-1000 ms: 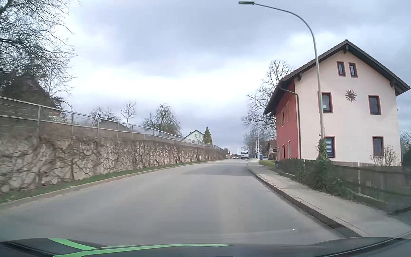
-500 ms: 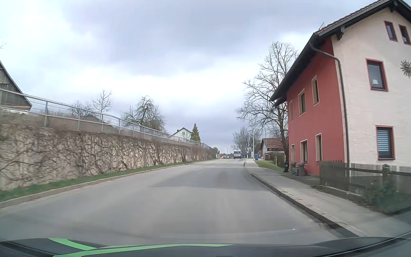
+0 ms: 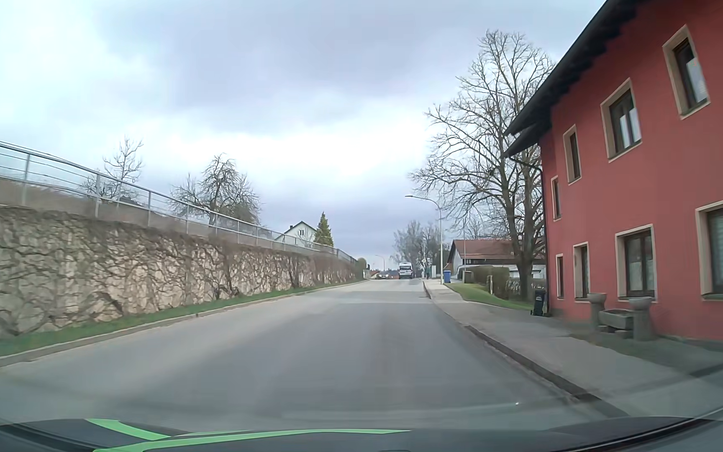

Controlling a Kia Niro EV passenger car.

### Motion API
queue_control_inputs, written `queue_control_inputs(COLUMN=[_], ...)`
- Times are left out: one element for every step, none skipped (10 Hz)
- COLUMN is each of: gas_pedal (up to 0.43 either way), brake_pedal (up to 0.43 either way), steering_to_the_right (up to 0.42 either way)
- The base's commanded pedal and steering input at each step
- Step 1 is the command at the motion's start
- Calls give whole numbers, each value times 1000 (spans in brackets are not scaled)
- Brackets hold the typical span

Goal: Follow the waypoints while adhering to traffic rules and regulations

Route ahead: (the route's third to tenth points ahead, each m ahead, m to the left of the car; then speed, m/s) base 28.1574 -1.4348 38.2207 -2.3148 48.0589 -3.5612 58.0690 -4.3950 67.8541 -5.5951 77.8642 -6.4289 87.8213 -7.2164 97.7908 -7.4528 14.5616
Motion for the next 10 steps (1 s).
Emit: queue_control_inputs(gas_pedal=[118,130,130,130,130,130,138,138,138,157], brake_pedal=[0,0,0,0,0,0,0,0,0,0], steering_to_the_right=[21,20,19,18,19,18,18,18,18,18])
